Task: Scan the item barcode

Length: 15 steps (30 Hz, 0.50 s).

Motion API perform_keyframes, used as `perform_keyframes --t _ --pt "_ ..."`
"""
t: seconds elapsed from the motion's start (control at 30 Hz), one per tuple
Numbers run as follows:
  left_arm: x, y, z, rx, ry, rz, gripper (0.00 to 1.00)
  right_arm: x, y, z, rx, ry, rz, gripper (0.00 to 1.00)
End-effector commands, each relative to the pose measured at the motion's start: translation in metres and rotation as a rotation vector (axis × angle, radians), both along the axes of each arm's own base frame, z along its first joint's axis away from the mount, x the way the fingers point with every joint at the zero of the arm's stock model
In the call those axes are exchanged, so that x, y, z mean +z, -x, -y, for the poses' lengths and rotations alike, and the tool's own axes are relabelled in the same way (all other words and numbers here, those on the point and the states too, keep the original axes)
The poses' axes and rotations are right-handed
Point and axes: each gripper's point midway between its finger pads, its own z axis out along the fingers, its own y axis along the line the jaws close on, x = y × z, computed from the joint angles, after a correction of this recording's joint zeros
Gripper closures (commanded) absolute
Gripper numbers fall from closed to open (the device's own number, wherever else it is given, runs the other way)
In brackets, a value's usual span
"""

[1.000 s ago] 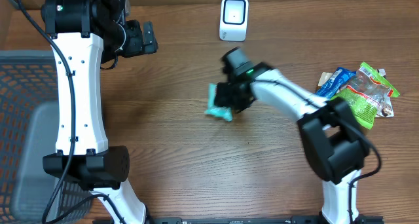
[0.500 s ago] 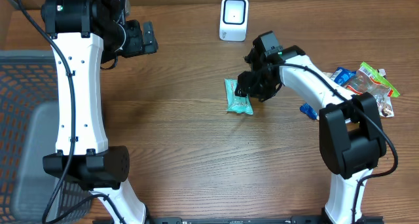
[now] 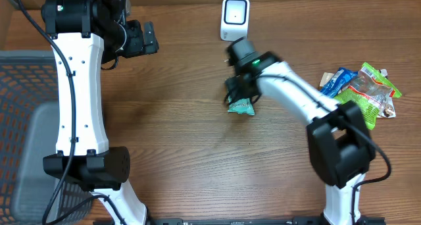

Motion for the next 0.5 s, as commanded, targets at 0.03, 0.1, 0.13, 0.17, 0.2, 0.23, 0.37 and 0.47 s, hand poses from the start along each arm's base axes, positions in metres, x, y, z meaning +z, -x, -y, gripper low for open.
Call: perform_keyframes --t 0.03,0.1,0.13,0.17,0.2,0.23,0.37,0.47 --pt "0.004 -0.001 0.001 0.01 0.002 0.012 0.0 0.035 -0.01 -0.017 0.003 0.138 0.227 0.41" --pt "0.004 -0.001 0.001 0.01 0.002 0.012 0.01 0.038 -0.013 -0.019 -0.025 0.178 0.283 0.41" --pt "0.004 -0.001 0.001 0.01 0.002 0.012 0.0 0.038 -0.014 -0.019 -0.032 0.195 0.301 0.41" --pt "0.004 -0.001 0.001 0.01 0.002 0.012 0.0 0.037 -0.015 -0.018 -0.036 0.208 0.31 0.41" --pt "0.004 -0.001 0.001 0.01 0.002 0.012 0.0 0.035 -0.016 -0.018 -0.04 0.214 0.312 0.41" --pt "0.004 -0.001 0.001 0.01 0.002 0.012 0.0 0.03 -0.016 -0.018 -0.04 0.218 0.304 0.41" --pt "0.004 -0.001 0.001 0.01 0.002 0.012 0.0 0.012 -0.011 -0.022 -0.023 0.212 0.254 0.41" --pt "0.004 -0.001 0.001 0.01 0.002 0.012 0.0 0.006 -0.007 -0.028 -0.008 0.188 0.226 0.41"
